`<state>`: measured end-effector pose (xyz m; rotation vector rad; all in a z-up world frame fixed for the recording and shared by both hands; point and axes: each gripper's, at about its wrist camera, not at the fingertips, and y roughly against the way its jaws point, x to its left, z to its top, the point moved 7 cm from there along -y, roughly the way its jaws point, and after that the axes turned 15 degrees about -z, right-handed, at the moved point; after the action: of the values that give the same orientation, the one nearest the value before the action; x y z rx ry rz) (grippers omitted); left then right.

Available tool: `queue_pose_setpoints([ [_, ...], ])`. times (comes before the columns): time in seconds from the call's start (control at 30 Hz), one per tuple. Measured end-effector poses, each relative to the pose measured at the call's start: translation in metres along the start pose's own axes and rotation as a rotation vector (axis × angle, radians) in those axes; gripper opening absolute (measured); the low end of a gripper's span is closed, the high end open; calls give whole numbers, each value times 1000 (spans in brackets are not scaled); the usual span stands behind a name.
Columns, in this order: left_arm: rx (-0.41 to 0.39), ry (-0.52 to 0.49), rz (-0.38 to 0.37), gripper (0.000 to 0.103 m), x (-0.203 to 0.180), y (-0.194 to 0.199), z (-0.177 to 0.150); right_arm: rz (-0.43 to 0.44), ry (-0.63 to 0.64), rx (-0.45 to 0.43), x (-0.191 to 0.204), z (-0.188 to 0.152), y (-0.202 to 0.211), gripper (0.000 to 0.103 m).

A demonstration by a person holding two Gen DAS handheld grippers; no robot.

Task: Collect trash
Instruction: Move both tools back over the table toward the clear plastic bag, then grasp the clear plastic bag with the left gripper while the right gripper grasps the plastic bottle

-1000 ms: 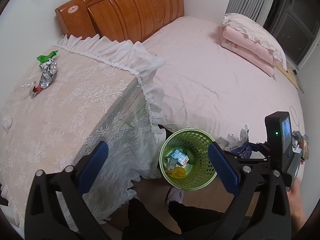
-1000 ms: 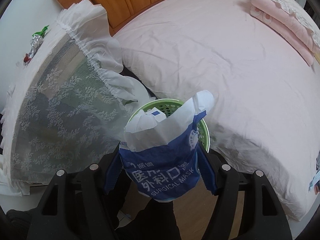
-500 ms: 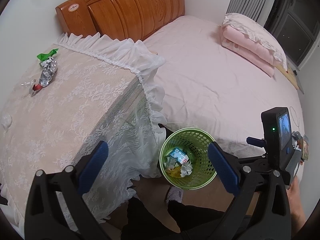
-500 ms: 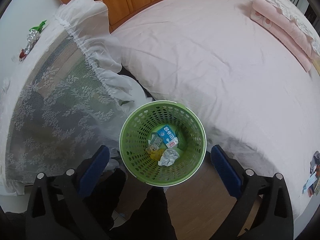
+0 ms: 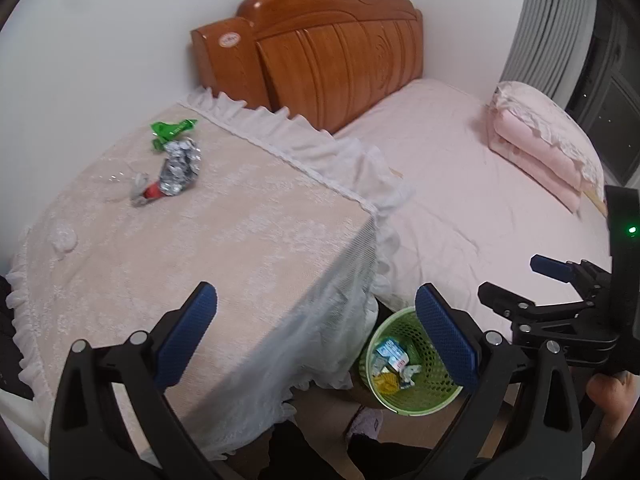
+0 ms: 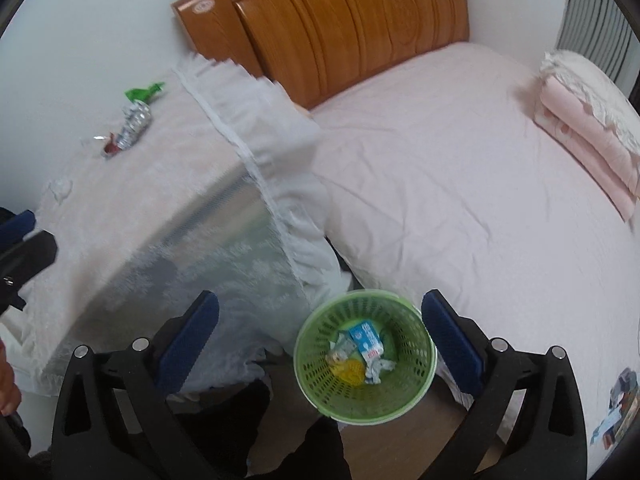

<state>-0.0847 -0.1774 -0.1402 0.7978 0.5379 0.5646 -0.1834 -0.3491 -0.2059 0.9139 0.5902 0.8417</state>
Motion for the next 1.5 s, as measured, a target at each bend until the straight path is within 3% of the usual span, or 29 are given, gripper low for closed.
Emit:
queue_pose_setpoints([
  [0.23, -112, 67, 110, 95, 89, 46, 34, 123, 87, -207, 93, 83, 57, 101],
  [0.43, -154, 123, 178, 95, 158, 72, 41, 216, 161, -267, 177, 115, 72, 101],
  [0.67, -148, 208, 215, 95, 228, 83, 32, 258, 223, -249, 248, 132, 79, 101],
  [0.93, -118, 298, 248, 95, 303, 75, 22, 248, 232, -218, 288, 134, 69, 101],
  [1.1, -98, 346, 281, 95, 363, 55, 13, 222, 230, -183, 306, 138, 55, 101],
  [1.27, -38, 305, 327, 95, 418, 20, 9, 207, 222, -135, 319, 137, 37, 101],
  [1.5, 41, 326, 283, 95, 464, -26, 11, 175, 229, -81, 331, 134, 13, 101],
])
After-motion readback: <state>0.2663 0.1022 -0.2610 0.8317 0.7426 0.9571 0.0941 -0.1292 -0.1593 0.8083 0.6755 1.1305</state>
